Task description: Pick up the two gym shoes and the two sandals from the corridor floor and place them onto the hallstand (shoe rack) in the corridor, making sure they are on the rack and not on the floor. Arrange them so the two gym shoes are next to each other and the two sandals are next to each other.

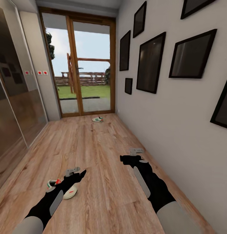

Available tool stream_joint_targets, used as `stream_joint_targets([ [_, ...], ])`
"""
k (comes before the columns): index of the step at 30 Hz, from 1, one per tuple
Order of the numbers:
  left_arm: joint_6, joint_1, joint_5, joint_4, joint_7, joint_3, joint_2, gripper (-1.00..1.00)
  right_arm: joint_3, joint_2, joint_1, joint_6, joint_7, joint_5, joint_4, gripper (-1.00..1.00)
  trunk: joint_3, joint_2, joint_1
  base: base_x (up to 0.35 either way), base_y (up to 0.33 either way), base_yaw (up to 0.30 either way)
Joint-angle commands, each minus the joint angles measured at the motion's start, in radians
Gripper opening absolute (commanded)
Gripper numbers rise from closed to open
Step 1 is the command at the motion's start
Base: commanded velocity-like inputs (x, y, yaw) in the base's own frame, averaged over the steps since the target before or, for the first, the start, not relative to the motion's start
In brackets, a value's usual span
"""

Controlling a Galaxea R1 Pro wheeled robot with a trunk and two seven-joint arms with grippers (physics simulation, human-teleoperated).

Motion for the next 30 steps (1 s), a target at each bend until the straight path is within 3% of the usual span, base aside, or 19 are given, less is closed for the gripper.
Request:
stream_joint_targets([
  [1, 0.001, 0.0, 0.008, 0.0, -0.006, 0.002, 0.0, 1.0, 0.002, 0.0, -0.001, 0.003, -0.01, -0.011, -0.001, 1.0, -0.001, 0.0, 0.0, 0.0, 0.334, -0.253],
  [16, 0.002, 0.0, 0.008, 0.001, -0.006, 0.002, 0.0, 1.0, 0.002, 0.0, -0.001, 0.003, -0.01, -0.011, -0.001, 1.0, -0.001, 0.0, 0.0, -0.053, 0.331, -0.253],
  [30, 0.002, 0.0, 0.008, 0.002, -0.006, 0.003, 0.002, 1.0, 0.002, 0.0, -0.001, 0.003, -0.01, -0.011, 0.0, 1.0, -0.001, 0.0, 0.0, 0.053, 0.348, -0.253],
])
